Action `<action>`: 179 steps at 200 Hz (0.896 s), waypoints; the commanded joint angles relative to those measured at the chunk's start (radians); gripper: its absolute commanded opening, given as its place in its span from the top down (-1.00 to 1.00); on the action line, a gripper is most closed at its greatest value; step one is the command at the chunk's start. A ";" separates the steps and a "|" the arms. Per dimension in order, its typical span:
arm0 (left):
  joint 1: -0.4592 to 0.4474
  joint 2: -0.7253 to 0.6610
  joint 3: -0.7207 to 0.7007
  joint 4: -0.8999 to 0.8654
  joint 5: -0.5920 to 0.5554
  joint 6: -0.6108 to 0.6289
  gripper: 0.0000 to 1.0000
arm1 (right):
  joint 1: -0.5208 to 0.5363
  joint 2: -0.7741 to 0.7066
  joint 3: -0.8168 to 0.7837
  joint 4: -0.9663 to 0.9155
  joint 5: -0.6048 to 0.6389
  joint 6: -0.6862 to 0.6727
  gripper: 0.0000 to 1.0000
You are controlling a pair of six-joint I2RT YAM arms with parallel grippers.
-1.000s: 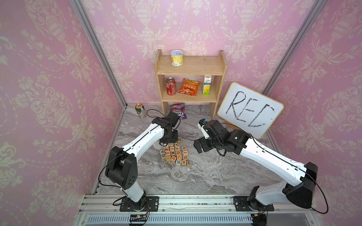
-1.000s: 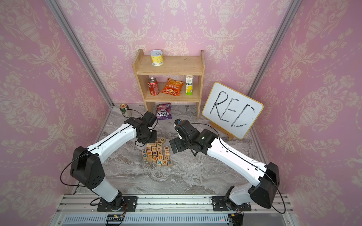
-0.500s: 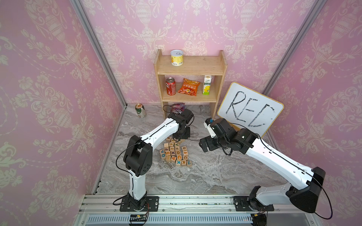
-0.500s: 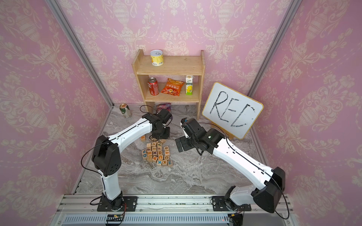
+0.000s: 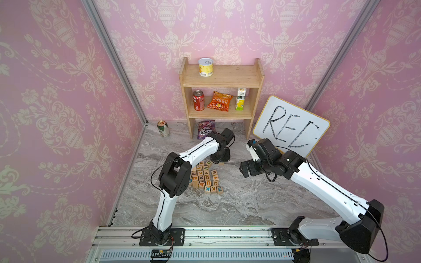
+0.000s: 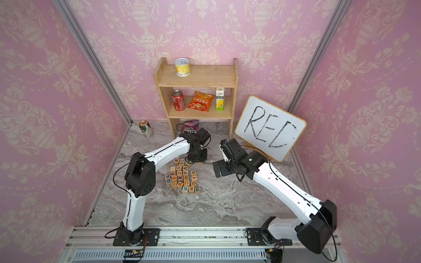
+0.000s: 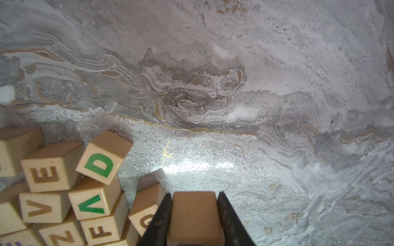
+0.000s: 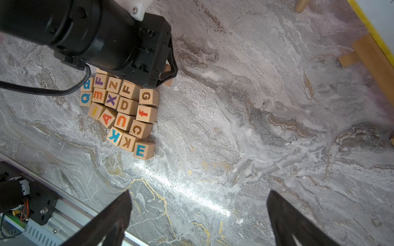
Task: Assemble the uppercase word "red" with letter blocks
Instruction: Place the letter block at the center of the board.
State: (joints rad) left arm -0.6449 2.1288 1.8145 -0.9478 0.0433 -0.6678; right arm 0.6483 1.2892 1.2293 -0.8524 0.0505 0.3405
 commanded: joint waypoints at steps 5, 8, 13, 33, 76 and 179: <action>-0.014 0.058 0.054 0.012 0.035 -0.060 1.00 | -0.026 -0.047 -0.030 -0.011 -0.020 0.008 -1.00; -0.015 0.064 0.059 0.011 0.036 -0.064 1.00 | -0.028 -0.049 -0.032 -0.011 -0.022 0.010 -0.99; -0.017 0.073 0.065 0.011 0.038 -0.070 1.00 | -0.033 -0.052 -0.037 -0.010 -0.025 0.009 -1.00; -0.028 0.105 0.089 0.015 0.042 -0.099 1.00 | -0.051 -0.060 -0.047 -0.009 -0.041 0.009 -1.00; -0.048 0.175 0.143 0.018 0.058 -0.145 1.00 | -0.075 -0.068 -0.102 -0.003 -0.062 0.005 -1.00; -0.079 0.338 0.369 -0.043 0.098 -0.176 1.00 | -0.103 -0.084 -0.146 0.007 -0.105 -0.003 -1.00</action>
State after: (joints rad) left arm -0.7132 2.4329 2.1281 -0.9371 0.1215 -0.8288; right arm 0.5545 1.2324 1.0988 -0.8509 -0.0360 0.3401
